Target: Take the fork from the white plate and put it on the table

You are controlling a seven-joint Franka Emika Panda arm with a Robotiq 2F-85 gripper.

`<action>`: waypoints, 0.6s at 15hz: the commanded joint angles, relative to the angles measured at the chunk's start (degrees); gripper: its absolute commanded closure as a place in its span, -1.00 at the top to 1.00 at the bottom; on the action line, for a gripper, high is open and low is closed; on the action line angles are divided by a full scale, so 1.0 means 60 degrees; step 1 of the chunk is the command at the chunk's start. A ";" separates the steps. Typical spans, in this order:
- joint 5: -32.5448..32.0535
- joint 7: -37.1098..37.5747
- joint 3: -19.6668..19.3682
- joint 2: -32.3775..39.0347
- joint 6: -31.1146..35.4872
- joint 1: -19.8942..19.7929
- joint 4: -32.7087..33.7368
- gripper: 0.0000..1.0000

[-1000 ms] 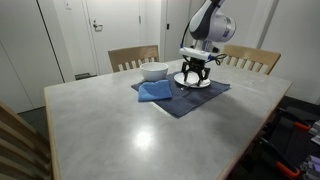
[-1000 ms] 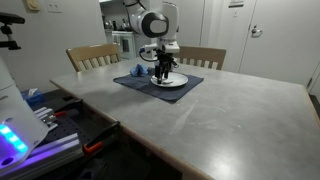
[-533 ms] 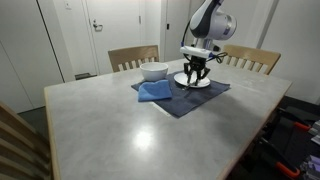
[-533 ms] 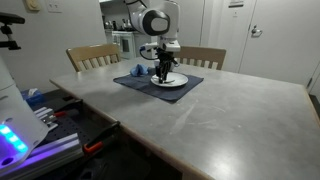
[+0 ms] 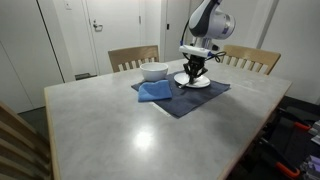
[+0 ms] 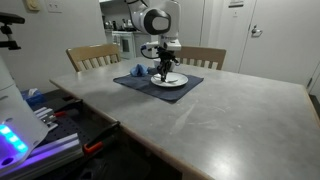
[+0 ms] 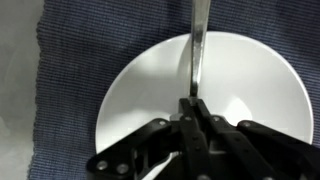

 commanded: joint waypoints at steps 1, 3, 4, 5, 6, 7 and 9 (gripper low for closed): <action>-0.0030 0.0084 -0.0211 0.0153 -0.0322 0.0199 0.0151 -1.00; -0.0272 0.0360 -0.0401 -0.0027 -0.0427 0.0433 0.0059 -0.96; -0.0410 0.0501 -0.0498 -0.0156 -0.0414 0.0579 -0.0081 -0.96; -0.0582 0.0673 -0.0606 -0.0249 -0.0409 0.0741 -0.0169 -0.96; -0.0768 0.0845 -0.0706 -0.0370 -0.0428 0.0906 -0.0258 -0.96; -0.0968 0.1042 -0.0794 -0.0431 -0.0437 0.1065 -0.0307 -0.96; -0.1375 0.1425 -0.0918 -0.0599 -0.0471 0.1365 -0.0442 -0.96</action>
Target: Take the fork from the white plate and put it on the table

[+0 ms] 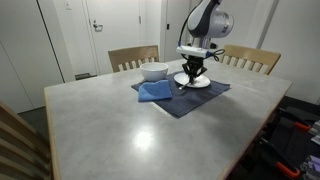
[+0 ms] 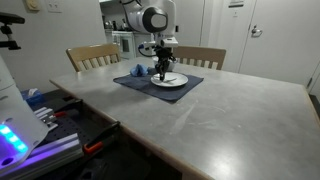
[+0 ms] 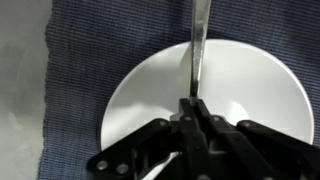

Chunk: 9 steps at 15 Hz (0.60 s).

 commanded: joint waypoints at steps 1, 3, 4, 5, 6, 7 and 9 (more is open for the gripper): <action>-0.0668 0.0640 -0.0319 -0.0600 -0.0325 0.0598 -0.0490 -0.96; -0.1080 0.1035 -0.0389 -0.0864 -0.0356 0.0863 -0.0730 -0.96; -0.1273 0.1214 -0.0406 -0.1001 -0.0364 0.0972 -0.0851 -0.96; -0.1446 0.1385 -0.0403 -0.1162 -0.0352 0.1086 -0.1014 -0.96; -0.1618 0.1567 -0.0387 -0.1288 -0.0358 0.1194 -0.1131 -0.96; -0.1766 0.1722 -0.0326 -0.1458 -0.0374 0.1292 -0.1304 -0.96; -0.1990 0.2111 -0.0189 -0.1711 -0.0357 0.1477 -0.1609 -0.96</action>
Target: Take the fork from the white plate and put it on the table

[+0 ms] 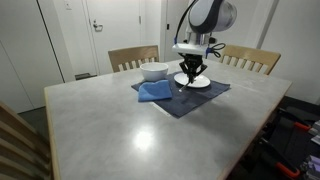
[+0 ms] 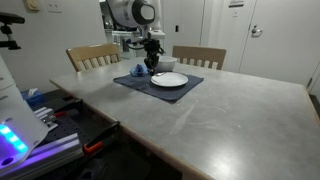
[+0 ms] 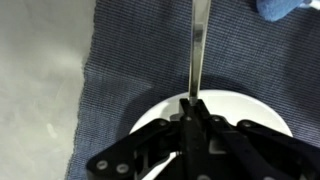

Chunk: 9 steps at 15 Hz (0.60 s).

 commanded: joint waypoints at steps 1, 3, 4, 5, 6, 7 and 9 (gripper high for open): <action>-0.0413 0.0780 0.0127 -0.0768 -0.0112 0.0385 -0.0797 -0.96; -0.0422 0.1432 0.0290 -0.0825 -0.0012 0.0602 -0.0992 -0.96; -0.0421 0.1691 0.0376 -0.0795 0.0020 0.0677 -0.1039 -0.96; -0.0362 0.1934 0.0493 -0.0738 0.0048 0.0725 -0.1072 -0.96; -0.0379 0.2231 0.0552 -0.0671 0.0084 0.0795 -0.1097 -0.96; -0.0409 0.2513 0.0590 -0.0616 0.0223 0.0851 -0.1138 -0.96; -0.0353 0.2893 0.0684 -0.0410 0.0377 0.0838 -0.1110 -0.96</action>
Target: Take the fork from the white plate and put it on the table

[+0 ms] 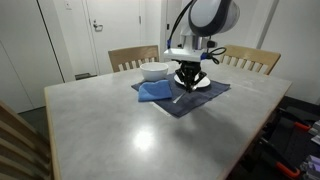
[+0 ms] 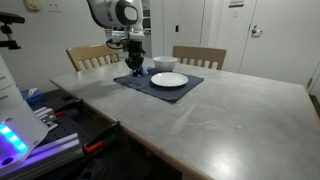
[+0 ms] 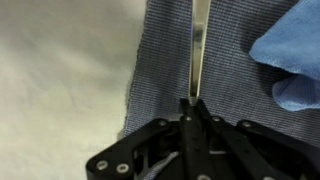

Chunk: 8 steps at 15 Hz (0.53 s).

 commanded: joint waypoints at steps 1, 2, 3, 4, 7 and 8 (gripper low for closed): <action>-0.0202 0.0790 0.0083 0.0210 0.0386 -0.0012 -0.0110 -0.96; -0.0189 0.0917 0.0085 0.0325 0.0391 -0.0038 -0.0018 -0.96; -0.0221 0.1068 0.0047 0.0440 0.0484 -0.0039 0.0055 -0.96; -0.0172 0.1206 0.0032 0.0557 0.0651 -0.0055 0.0099 -0.96; 0.0131 0.1451 0.0083 0.0870 0.1259 -0.0187 0.0246 -0.96; 0.0128 0.1489 0.0065 0.0975 0.1339 -0.0192 0.0336 -0.96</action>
